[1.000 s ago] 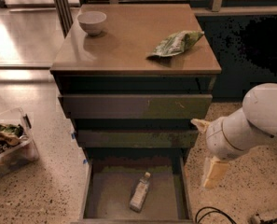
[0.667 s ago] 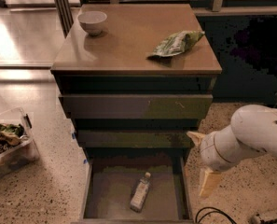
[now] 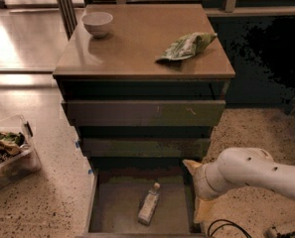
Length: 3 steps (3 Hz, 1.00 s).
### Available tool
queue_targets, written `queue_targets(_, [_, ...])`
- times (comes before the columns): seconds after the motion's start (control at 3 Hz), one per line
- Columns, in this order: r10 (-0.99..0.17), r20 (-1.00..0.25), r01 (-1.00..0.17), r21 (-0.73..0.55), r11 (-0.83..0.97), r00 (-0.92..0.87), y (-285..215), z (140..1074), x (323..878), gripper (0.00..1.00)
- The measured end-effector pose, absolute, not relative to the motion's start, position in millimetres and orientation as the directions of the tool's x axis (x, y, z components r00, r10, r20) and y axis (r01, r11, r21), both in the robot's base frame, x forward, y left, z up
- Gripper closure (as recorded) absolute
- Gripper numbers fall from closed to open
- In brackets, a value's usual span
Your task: Pick blue plastic bottle from bottom drawer and place on counter
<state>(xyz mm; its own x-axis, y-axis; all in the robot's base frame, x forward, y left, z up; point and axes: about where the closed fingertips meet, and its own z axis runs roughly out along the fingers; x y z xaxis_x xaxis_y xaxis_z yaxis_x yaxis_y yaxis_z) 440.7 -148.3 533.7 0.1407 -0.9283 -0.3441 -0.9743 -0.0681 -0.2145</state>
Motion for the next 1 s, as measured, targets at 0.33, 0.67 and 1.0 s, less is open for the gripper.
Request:
queue_targets(0.33, [-0.926,-0.348,-0.968,-0.243,-0.061,0.146,-146,530,448,0.0])
queue_targets(0.67, [-0.926,-0.348,-0.968,-0.243,-0.062,0.146,-145,529,448,0.0])
queue_targets(1.0, [-0.917,-0.355,-0.962,-0.258,-0.091,0.182,-131,510,463,0.0])
